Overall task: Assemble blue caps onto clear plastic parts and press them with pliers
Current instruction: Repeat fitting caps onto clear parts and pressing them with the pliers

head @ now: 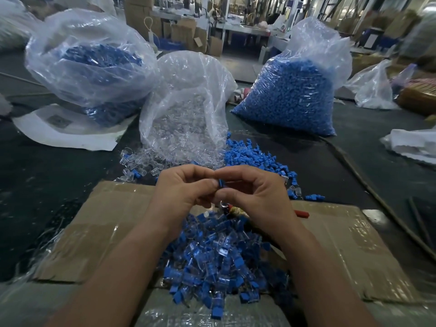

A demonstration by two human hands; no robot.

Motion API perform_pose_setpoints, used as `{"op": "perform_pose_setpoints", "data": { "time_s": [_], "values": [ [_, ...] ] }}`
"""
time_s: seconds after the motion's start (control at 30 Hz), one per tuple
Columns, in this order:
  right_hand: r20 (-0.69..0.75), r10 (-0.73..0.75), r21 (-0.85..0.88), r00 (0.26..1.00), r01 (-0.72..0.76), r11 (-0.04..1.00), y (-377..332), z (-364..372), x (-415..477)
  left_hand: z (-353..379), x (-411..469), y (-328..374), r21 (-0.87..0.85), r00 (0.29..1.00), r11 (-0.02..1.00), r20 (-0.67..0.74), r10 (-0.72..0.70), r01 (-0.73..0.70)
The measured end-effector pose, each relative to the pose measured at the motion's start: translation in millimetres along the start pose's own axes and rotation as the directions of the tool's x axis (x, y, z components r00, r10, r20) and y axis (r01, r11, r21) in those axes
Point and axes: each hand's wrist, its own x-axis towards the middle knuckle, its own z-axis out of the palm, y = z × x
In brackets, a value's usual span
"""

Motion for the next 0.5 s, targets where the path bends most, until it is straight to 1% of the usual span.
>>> {"op": "perform_pose_setpoints", "data": {
  "time_s": [0.17,0.33,0.5],
  "values": [
    [-0.033,-0.050,-0.113,0.998,0.046,0.993,2.0,-2.3,-0.3,-1.5,1.2,-0.9,-0.016,0.998,0.999,0.038,-0.045,0.046],
    [-0.045,-0.103,-0.130,0.994,0.097,0.987,0.9,-4.8,-2.5,-2.6,0.5,0.1,-0.071,0.995,0.995,0.076,-0.061,0.066],
    [-0.042,-0.104,-0.150,0.994,0.096,0.984,0.9,-5.5,-2.2,-2.7,1.3,-0.4,-0.074,0.994,0.994,0.081,-0.072,0.078]
  ]
}}
